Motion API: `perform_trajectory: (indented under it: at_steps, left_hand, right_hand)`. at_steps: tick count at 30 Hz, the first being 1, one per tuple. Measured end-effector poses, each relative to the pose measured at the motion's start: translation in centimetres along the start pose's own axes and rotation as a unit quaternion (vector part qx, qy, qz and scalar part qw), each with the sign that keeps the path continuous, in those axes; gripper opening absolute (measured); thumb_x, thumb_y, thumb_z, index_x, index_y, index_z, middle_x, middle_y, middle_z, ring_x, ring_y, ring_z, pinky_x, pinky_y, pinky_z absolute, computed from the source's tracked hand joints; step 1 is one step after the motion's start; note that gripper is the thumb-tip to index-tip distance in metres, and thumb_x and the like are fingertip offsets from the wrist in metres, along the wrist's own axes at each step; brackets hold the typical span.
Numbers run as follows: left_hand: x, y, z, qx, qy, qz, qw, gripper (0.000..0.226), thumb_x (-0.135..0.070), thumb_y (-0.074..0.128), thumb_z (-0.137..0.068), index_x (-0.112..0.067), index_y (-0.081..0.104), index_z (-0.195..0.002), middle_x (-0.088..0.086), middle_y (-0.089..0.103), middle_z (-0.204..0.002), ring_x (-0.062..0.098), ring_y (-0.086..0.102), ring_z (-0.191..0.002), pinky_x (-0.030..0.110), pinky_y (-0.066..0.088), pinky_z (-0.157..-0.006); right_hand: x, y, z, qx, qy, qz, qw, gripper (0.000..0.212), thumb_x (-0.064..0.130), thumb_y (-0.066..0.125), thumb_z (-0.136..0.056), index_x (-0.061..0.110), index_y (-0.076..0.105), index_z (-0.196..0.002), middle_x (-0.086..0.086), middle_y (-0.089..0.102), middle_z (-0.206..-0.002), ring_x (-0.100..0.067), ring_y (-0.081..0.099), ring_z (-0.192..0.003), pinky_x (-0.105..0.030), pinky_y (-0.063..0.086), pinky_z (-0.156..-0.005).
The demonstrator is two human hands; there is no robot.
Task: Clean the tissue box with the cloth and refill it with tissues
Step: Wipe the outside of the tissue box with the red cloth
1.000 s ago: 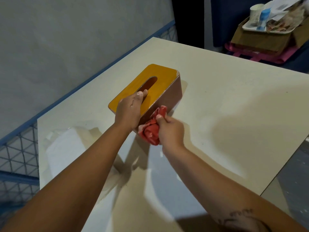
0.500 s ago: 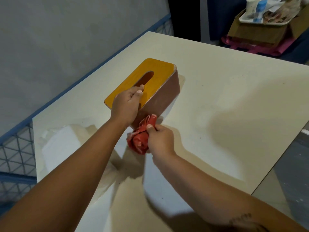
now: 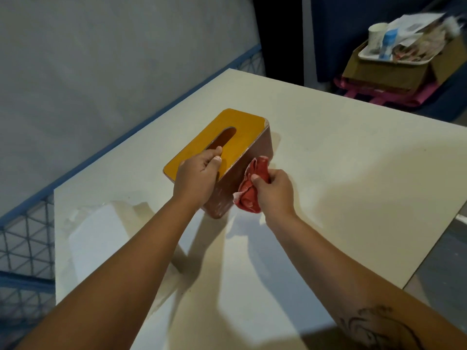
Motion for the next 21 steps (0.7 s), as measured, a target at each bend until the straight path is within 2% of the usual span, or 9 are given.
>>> perform_trajectory:
  at_steps: [4, 8, 10, 13, 16, 18, 19, 21]
  left_hand:
    - [0.1, 0.0, 0.0, -0.003, -0.006, -0.013, 1.0, 0.035, -0.031, 0.042, -0.098, -0.024, 0.058, -0.128, -0.003, 0.058, -0.131, 0.023, 0.049, -0.122, 0.045, 0.043, -0.102]
    - [-0.1, 0.1, 0.1, -0.003, -0.017, -0.025, 1.0, 0.036, -0.033, 0.04, -0.098, -0.024, 0.057, -0.129, -0.001, 0.057, -0.132, 0.024, 0.049, -0.122, 0.041, 0.045, -0.101]
    - [-0.1, 0.1, 0.1, -0.001, -0.02, -0.021, 1.0, 0.036, -0.034, 0.039, -0.099, -0.024, 0.056, -0.129, -0.001, 0.057, -0.132, 0.023, 0.05, -0.122, 0.042, 0.045, -0.101]
    - [0.0, 0.1, 0.2, -0.005, -0.028, -0.028, 0.999, 0.037, -0.036, 0.039, -0.098, -0.025, 0.056, -0.129, -0.001, 0.056, -0.133, 0.023, 0.05, -0.122, 0.042, 0.045, -0.1]
    - [0.0, 0.1, 0.2, -0.011, -0.029, -0.038, 0.999, 0.037, -0.038, 0.038, -0.098, -0.027, 0.056, -0.129, -0.002, 0.056, -0.133, 0.024, 0.049, -0.122, 0.044, 0.046, -0.099]
    - [0.0, 0.1, 0.2, -0.01, -0.027, -0.042, 0.999, 0.037, -0.039, 0.038, -0.098, -0.028, 0.056, -0.129, -0.002, 0.056, -0.132, 0.025, 0.049, -0.122, 0.045, 0.045, -0.1]
    - [0.0, 0.1, 0.2, -0.009, -0.027, -0.043, 0.999, 0.037, -0.039, 0.038, -0.098, -0.028, 0.056, -0.129, -0.002, 0.056, -0.133, 0.025, 0.049, -0.122, 0.044, 0.045, -0.1]
    - [-0.1, 0.1, 0.2, -0.007, -0.026, -0.043, 0.999, 0.037, -0.037, 0.038, -0.098, -0.026, 0.055, -0.13, -0.001, 0.056, -0.133, 0.024, 0.049, -0.122, 0.04, 0.044, -0.098]
  right_hand:
    - [-0.1, -1.6, 0.5, 0.002, 0.044, -0.096, 0.994, 0.012, 0.014, 0.049, -0.096, 0.012, 0.061, -0.098, -0.003, 0.065, -0.083, -0.015, 0.063, -0.074, -0.025, 0.049, -0.065]
    - [0.2, -3.0, 1.3, 0.021, 0.032, -0.139, 0.989, 0.017, 0.014, 0.047, -0.097, 0.019, 0.061, -0.088, 0.002, 0.064, -0.08, -0.011, 0.061, -0.071, -0.024, 0.049, -0.062]
    - [0.4, -3.3, 1.4, 0.04, 0.034, -0.161, 0.985, 0.015, 0.015, 0.044, -0.099, 0.014, 0.059, -0.101, 0.001, 0.065, -0.086, -0.012, 0.062, -0.075, -0.025, 0.049, -0.064]
    - [0.5, -3.4, 1.3, 0.073, 0.055, -0.213, 0.973, 0.024, 0.016, 0.04, -0.1, 0.007, 0.056, -0.117, -0.004, 0.066, -0.093, -0.016, 0.064, -0.08, -0.031, 0.051, -0.07]
    - [0.6, -3.4, 1.3, 0.142, 0.078, -0.274, 0.948, 0.031, 0.034, 0.04, -0.099, 0.015, 0.062, -0.107, 0.0, 0.071, -0.091, -0.014, 0.069, -0.078, -0.033, 0.053, -0.069]
    - [1.0, -3.5, 1.5, 0.208, 0.087, -0.298, 0.928, 0.032, 0.041, 0.047, -0.091, 0.017, 0.064, -0.103, -0.001, 0.073, -0.093, -0.016, 0.071, -0.081, -0.037, 0.056, -0.071]
    - [1.0, -3.5, 1.6, 0.228, 0.089, -0.294, 0.924, 0.032, 0.036, 0.055, -0.087, 0.014, 0.063, -0.107, -0.004, 0.073, -0.095, -0.018, 0.071, -0.084, -0.038, 0.057, -0.073]
    - [0.5, -3.4, 1.5, 0.22, 0.103, -0.247, 0.938, 0.034, 0.014, 0.065, -0.083, 0.005, 0.06, -0.115, -0.009, 0.071, -0.102, -0.025, 0.069, -0.092, -0.044, 0.055, -0.083]
Point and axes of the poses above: each hand's wrist, its own z-axis away from the middle knuckle, its own y-axis out of the palm, x = y × z, the point moved 2 cm from there along -z, towards the middle knuckle
